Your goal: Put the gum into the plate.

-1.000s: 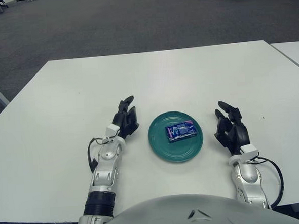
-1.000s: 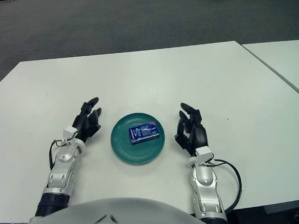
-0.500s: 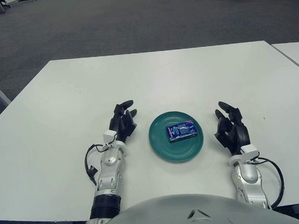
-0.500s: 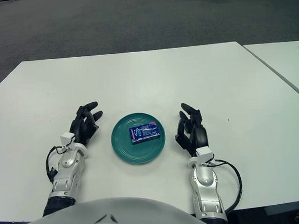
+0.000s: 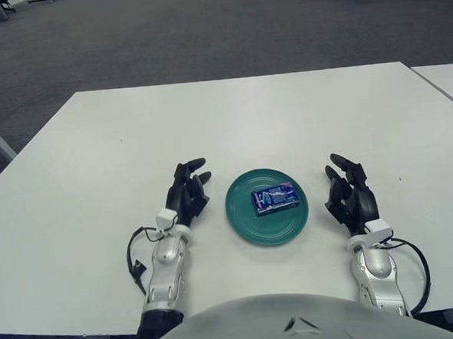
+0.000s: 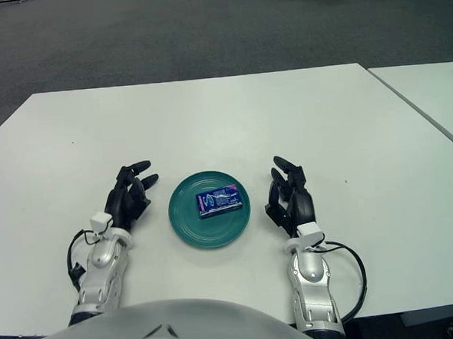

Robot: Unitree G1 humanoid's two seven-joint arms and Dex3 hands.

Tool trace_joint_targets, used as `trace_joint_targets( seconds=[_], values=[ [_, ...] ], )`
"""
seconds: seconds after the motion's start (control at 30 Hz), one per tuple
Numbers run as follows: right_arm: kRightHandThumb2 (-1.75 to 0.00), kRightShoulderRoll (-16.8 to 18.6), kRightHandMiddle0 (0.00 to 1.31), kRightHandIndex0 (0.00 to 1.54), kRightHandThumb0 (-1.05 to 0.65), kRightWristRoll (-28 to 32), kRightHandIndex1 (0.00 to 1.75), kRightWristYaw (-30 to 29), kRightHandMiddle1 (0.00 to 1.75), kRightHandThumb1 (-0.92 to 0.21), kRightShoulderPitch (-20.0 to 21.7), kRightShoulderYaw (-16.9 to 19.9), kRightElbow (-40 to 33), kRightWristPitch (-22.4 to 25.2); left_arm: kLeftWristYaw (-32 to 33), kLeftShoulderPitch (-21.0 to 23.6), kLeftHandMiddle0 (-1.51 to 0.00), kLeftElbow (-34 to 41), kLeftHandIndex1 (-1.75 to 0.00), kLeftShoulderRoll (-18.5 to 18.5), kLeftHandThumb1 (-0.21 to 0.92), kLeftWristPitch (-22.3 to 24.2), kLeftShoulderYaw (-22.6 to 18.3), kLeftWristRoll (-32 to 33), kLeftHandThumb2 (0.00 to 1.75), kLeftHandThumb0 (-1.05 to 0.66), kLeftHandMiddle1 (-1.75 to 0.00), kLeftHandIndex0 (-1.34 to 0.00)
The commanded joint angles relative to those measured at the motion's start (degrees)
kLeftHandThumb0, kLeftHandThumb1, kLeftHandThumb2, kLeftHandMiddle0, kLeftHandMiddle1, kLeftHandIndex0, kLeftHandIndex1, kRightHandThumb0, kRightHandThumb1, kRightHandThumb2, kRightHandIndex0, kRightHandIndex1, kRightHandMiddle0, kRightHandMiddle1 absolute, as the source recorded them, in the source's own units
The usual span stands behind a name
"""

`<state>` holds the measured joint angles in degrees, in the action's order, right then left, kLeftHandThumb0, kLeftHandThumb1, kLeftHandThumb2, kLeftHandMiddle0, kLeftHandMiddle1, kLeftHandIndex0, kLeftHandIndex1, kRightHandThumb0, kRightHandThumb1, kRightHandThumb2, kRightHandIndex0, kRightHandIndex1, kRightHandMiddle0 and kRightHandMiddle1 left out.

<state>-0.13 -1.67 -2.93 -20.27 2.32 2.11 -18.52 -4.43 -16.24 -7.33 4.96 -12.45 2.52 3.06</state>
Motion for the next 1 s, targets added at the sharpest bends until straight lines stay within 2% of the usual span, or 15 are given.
trace_joint_targets(
  seconds=[0.0, 0.5, 0.97],
  values=[
    [-0.91, 0.5, 0.0, 0.42, -0.8, 0.2, 0.02, 0.3, 0.79, -0.92, -4.0, -0.1, 7.4, 4.9, -1.2, -3.4, -0.44, -2.9, -1.25, -0.4, 0.92, 1.5, 0.0, 1.1, 0.97, -0.83, -0.94, -0.23],
    [-0.91, 0.0, 0.0, 0.44, -0.79, 0.1, 0.03, 0.6, 0.78, -0.92, -4.0, 0.1, 7.2, 5.4, -2.4, -6.9, -0.44, -1.6, -1.26, 0.2, 0.92, 0.2, 1.0, 2.6, 0.95, -0.83, -0.99, -0.24],
    [-0.92, -0.1, 0.0, 0.44, -0.78, -0.2, 0.02, 0.6, 0.71, -0.92, -4.1, 0.0, 7.4, 4.5, -1.4, -6.8, -0.38, -3.7, -1.23, -0.3, 0.92, -4.9, 1.8, -0.6, 0.93, -0.82, -0.96, -0.18]
  ],
)
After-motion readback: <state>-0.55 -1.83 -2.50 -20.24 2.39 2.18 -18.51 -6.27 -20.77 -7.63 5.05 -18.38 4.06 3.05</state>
